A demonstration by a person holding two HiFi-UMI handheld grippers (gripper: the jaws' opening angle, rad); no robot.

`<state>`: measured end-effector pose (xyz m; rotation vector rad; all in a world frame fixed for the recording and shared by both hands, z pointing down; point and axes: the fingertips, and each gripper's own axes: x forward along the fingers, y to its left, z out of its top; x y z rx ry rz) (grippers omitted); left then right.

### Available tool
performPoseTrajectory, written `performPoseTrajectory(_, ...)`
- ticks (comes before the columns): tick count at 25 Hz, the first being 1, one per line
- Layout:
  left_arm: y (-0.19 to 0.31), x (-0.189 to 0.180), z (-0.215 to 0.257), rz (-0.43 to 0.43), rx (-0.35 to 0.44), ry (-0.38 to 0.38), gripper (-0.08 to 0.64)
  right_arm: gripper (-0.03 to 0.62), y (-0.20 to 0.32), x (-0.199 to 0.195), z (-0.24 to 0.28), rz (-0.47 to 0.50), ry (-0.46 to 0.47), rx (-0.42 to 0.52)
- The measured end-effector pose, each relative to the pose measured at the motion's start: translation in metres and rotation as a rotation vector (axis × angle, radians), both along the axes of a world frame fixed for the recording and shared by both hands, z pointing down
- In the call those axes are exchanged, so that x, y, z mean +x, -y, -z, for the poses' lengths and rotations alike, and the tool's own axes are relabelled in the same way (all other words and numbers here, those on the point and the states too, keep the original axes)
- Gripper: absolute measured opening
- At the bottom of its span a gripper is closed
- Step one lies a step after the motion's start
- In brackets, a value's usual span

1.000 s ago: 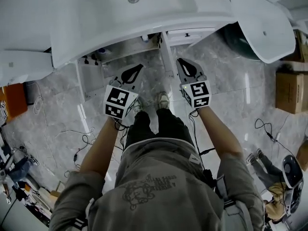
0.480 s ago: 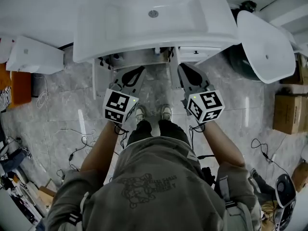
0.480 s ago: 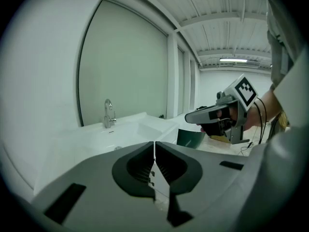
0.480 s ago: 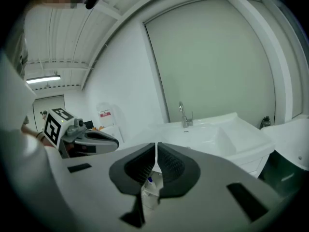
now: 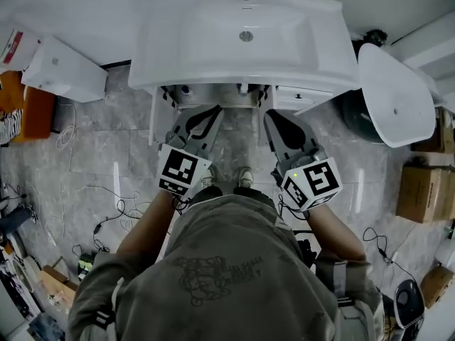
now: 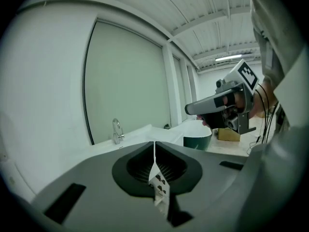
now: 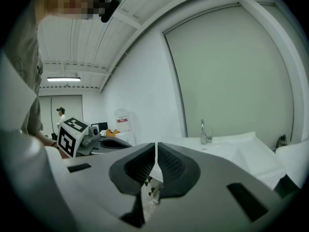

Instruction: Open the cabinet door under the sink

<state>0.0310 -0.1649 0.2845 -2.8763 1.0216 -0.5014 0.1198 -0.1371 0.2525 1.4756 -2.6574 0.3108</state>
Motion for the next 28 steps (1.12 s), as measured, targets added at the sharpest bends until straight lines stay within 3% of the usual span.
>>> performPoseTrajectory(7,-0.013,-0.019,0.031,0.027,0.075,0.004,0.021,0.035,-0.015,-0.023,0.03,0.043,-0.066,0.084)
performPoseTrajectory(14,-0.02,-0.046,0.048,0.07,0.087,-0.036,0.021,0.035,-0.024,-0.048,0.05,0.096,-0.096,0.139)
performPoseTrajectory(21,-0.014,-0.07,0.056,0.103,0.113,-0.029,0.022,0.035,-0.017,-0.054,0.063,0.068,-0.117,0.219)
performPoseTrajectory(28,-0.009,-0.077,0.064,0.097,0.127,-0.038,0.022,0.035,-0.012,-0.058,0.064,0.052,-0.117,0.208)
